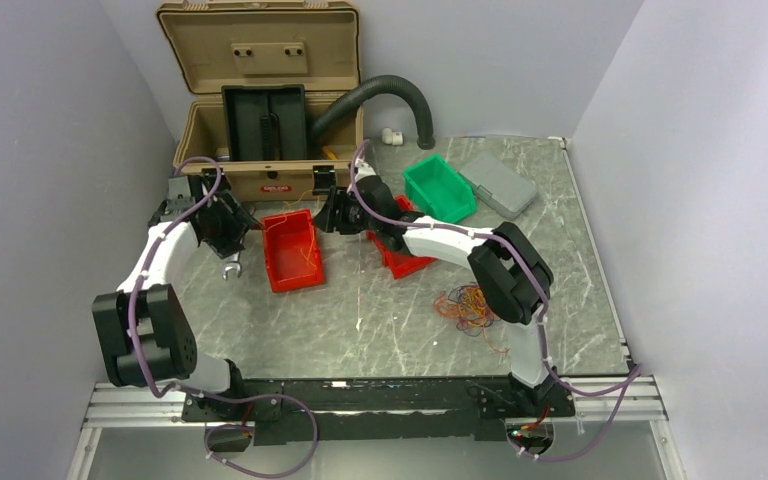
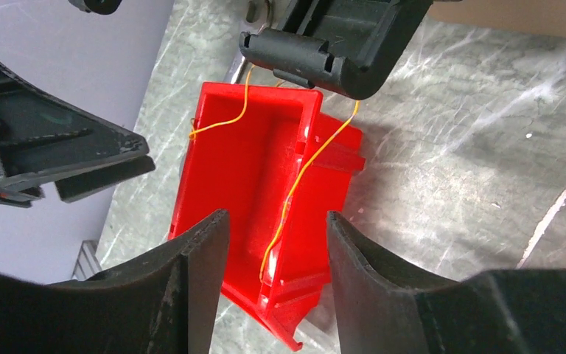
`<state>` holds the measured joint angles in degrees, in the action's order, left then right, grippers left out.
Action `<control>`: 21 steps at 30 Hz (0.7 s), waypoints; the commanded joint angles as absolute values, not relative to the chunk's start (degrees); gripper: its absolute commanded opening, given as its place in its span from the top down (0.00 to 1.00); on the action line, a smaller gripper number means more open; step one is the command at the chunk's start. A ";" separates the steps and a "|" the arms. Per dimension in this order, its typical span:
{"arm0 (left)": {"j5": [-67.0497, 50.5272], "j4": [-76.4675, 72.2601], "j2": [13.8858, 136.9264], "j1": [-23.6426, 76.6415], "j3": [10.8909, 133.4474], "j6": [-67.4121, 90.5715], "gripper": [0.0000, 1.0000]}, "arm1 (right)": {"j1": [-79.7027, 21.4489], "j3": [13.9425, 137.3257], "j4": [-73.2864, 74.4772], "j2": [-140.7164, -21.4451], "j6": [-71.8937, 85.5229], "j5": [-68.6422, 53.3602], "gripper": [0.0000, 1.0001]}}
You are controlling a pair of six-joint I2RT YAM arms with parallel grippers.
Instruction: Untangle the cables
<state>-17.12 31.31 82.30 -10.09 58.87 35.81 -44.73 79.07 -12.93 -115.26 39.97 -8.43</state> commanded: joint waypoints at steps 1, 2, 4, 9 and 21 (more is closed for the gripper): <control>-20.01 23.92 83.14 -12.02 56.71 41.26 0.30 | -44.86 81.80 -15.61 -116.59 43.21 -8.78 0.46; -20.13 23.38 83.46 -12.54 56.43 41.41 0.30 | -44.91 82.34 -15.61 -117.08 43.19 -8.86 0.46; -21.31 22.06 84.23 -13.71 55.93 42.30 0.30 | -45.00 83.59 -14.76 -118.18 42.95 -8.83 0.46; -25.01 18.28 85.92 -16.29 54.50 44.66 0.30 | -45.09 85.79 -13.65 -120.74 42.90 -8.87 0.47; -29.43 13.17 89.45 -18.58 51.95 47.82 0.31 | -45.86 89.59 -11.77 -124.00 41.62 -9.15 0.77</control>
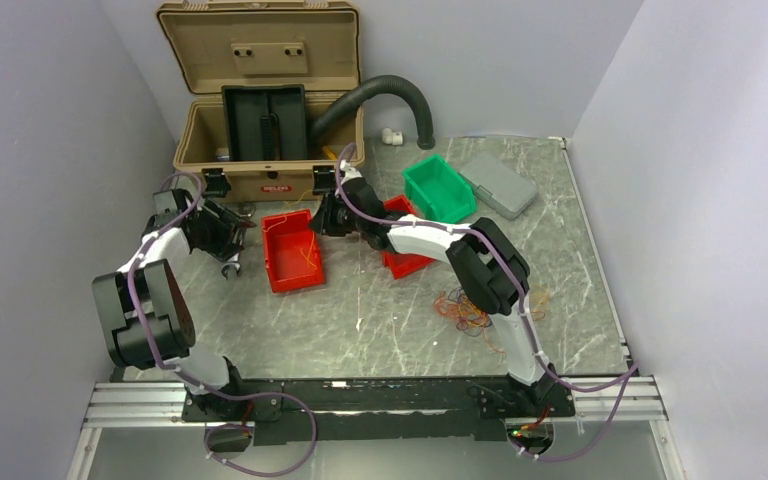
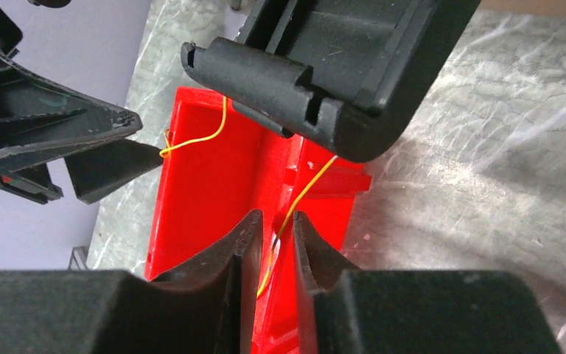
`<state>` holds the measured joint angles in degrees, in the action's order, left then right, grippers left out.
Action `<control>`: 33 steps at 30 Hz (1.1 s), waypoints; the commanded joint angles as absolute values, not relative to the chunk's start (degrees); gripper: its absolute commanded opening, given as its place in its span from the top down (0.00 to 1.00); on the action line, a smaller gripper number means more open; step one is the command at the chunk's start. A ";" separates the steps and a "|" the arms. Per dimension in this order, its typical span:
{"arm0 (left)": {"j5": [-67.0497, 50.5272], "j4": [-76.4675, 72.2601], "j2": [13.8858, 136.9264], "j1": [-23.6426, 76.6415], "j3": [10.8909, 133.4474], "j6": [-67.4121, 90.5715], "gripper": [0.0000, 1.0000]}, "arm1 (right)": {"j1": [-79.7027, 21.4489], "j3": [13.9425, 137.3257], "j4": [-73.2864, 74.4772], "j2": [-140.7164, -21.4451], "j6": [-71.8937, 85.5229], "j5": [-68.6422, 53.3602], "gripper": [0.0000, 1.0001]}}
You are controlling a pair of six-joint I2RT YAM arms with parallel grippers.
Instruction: Untangle the cables
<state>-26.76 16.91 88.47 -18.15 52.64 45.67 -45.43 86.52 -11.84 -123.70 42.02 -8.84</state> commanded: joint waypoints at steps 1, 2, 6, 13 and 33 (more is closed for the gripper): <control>-29.63 12.46 89.73 -18.51 51.57 48.34 0.32 | -45.91 89.67 -11.67 -124.00 41.51 -9.14 0.80; -29.87 11.70 90.04 -18.53 51.18 49.01 0.32 | -45.97 89.66 -11.61 -123.89 41.42 -9.10 0.81; -30.78 9.60 91.67 -18.54 50.56 51.28 0.32 | -45.97 89.98 -10.82 -123.90 40.94 -8.84 0.90; -31.80 6.08 94.03 -18.54 49.43 53.98 0.32 | -46.02 89.37 -10.58 -123.08 40.24 -8.51 1.00; -31.54 2.00 94.07 -18.48 47.52 57.52 1.00 | -47.02 89.08 -10.82 -120.66 37.48 -7.82 1.00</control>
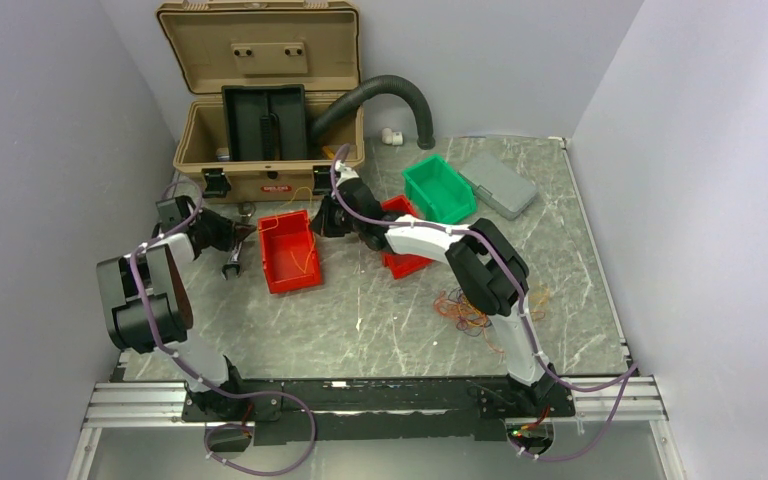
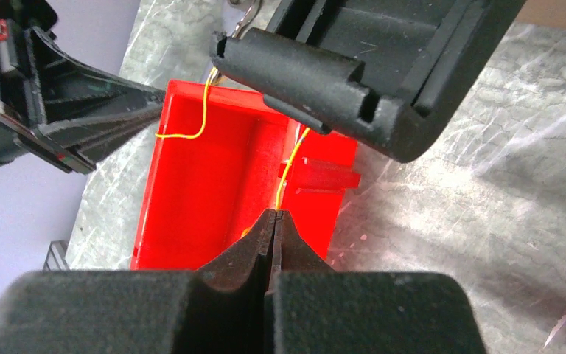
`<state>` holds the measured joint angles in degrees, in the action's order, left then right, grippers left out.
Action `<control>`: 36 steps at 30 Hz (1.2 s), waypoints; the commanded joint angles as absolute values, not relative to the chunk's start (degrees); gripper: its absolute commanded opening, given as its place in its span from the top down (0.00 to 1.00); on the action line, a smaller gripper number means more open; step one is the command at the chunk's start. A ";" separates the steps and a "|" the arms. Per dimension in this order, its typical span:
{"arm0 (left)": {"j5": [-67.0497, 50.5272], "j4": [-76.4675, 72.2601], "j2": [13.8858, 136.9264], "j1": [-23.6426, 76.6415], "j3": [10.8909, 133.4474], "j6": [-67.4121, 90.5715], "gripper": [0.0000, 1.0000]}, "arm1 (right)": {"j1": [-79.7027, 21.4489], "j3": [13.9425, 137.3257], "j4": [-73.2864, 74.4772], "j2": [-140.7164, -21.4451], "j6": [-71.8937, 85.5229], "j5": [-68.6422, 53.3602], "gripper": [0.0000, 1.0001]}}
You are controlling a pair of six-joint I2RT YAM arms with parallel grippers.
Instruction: Untangle the cables
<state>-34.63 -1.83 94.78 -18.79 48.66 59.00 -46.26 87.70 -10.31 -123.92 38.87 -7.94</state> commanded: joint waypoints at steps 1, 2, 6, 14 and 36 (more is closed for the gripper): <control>-30.55 3.17 92.86 -18.54 47.73 56.80 1.00 | -47.05 89.07 -10.75 -120.42 37.07 -7.74 1.00; -29.45 4.41 91.68 -18.54 48.00 55.99 1.00 | -47.18 89.17 -10.60 -120.19 36.56 -7.55 1.00; -26.87 7.98 86.98 -18.50 49.09 52.68 1.00 | -48.42 90.19 -8.65 -119.28 33.09 -5.39 1.00; -25.11 12.54 78.35 -16.50 49.61 45.89 1.00 | -51.01 91.22 -7.98 -118.01 27.76 -4.90 1.00; -17.30 28.46 63.56 -2.63 56.26 24.17 1.00 | -52.78 83.28 -12.65 -111.09 24.76 -6.18 1.00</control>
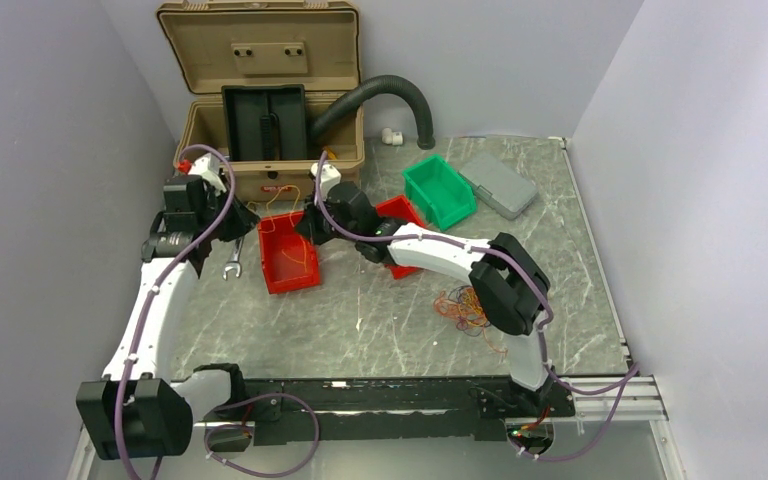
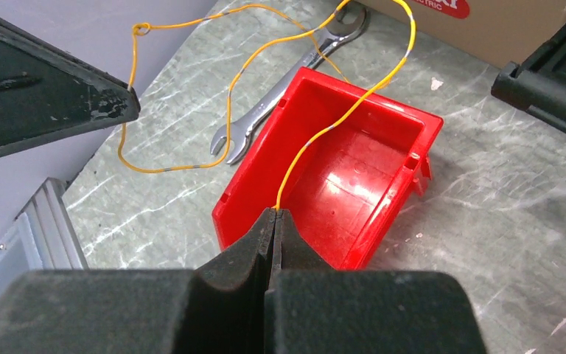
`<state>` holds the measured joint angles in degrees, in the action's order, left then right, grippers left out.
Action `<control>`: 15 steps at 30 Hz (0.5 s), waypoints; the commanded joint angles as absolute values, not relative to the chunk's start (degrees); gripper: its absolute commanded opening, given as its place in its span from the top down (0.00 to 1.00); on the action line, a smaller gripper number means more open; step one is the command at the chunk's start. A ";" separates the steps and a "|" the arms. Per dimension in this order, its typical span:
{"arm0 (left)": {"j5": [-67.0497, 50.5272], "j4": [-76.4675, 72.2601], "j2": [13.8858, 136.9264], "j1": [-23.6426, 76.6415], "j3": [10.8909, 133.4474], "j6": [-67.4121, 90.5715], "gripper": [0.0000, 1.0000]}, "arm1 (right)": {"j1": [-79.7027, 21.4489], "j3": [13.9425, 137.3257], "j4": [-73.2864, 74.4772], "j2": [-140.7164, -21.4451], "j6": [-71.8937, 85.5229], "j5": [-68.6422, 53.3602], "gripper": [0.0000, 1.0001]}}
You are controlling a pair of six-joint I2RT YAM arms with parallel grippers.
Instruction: Untangle the cables
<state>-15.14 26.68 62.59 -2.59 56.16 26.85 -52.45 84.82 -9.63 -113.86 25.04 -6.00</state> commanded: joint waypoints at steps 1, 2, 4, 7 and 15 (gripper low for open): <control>-18.31 28.81 63.89 -2.59 56.14 24.43 1.00 | -52.72 82.59 -12.81 -110.83 24.94 -6.16 1.00; -19.09 28.98 64.05 -2.32 56.01 24.70 1.00 | -52.72 81.94 -13.05 -110.52 25.23 -6.21 1.00; -19.06 29.57 63.62 -1.27 55.89 24.82 1.00 | -52.78 80.54 -13.86 -109.95 25.68 -6.24 1.00; -14.59 31.43 60.97 1.99 57.19 23.28 1.00 | -52.74 78.85 -14.49 -109.44 26.09 -6.07 1.00; -12.64 33.98 59.83 3.62 64.61 19.24 1.00 | -52.87 79.15 -14.55 -109.93 26.44 -5.41 1.00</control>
<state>-13.61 33.17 59.77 3.46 58.15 22.06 -52.49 78.35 -11.29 -113.21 25.96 -6.02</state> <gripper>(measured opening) 0.006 0.007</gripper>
